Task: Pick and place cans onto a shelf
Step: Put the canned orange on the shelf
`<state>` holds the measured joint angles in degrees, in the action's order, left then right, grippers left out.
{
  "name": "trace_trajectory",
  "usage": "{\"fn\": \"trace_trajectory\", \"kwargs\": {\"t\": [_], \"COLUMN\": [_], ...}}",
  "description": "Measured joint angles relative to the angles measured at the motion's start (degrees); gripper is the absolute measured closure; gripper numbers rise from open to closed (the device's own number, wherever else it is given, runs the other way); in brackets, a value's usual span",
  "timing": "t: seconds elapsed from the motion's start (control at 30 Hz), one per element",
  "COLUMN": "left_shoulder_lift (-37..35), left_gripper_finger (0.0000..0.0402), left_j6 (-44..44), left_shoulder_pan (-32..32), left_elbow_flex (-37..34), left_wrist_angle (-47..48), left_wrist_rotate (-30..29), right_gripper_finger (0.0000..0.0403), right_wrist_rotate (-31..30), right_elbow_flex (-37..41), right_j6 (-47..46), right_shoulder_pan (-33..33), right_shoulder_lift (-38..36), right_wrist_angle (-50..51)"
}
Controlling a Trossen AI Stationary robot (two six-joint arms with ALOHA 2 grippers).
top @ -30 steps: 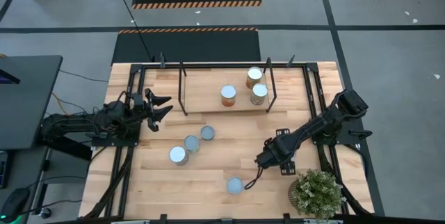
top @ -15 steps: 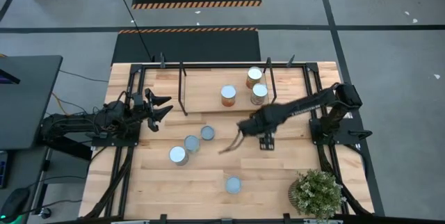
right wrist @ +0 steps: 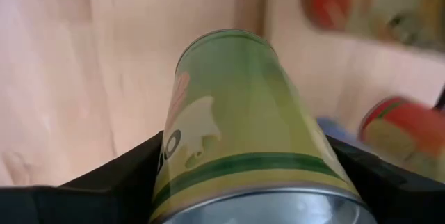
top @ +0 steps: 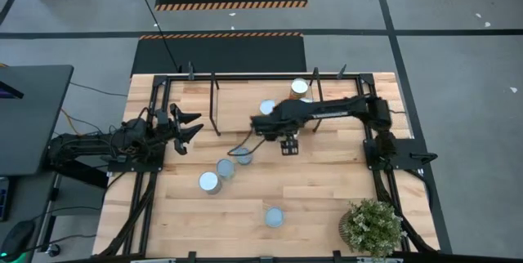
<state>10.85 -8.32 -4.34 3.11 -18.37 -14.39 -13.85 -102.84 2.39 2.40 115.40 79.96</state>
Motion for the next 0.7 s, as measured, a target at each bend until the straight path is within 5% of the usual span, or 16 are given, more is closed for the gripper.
{"fn": "trace_trajectory", "kwargs": {"t": [0.3, 0.7], "left_shoulder_lift": [0.00, 0.00], "left_gripper_finger": [0.0198, 0.0198], "left_j6": [-0.02, -0.02], "left_shoulder_pan": [0.02, 0.02], "left_elbow_flex": [0.00, 0.00], "left_wrist_angle": [0.26, 0.25], "left_wrist_rotate": [0.02, 0.02], "right_gripper_finger": [0.0080, 0.0080], "right_wrist_rotate": [-0.17, -4.15], "right_elbow_flex": [-12.79, -13.67], "right_j6": [1.50, 5.62], "right_shoulder_pan": [4.60, 6.37], "right_shoulder_lift": [8.48, 9.30], "right_wrist_angle": [8.78, 7.75]}}
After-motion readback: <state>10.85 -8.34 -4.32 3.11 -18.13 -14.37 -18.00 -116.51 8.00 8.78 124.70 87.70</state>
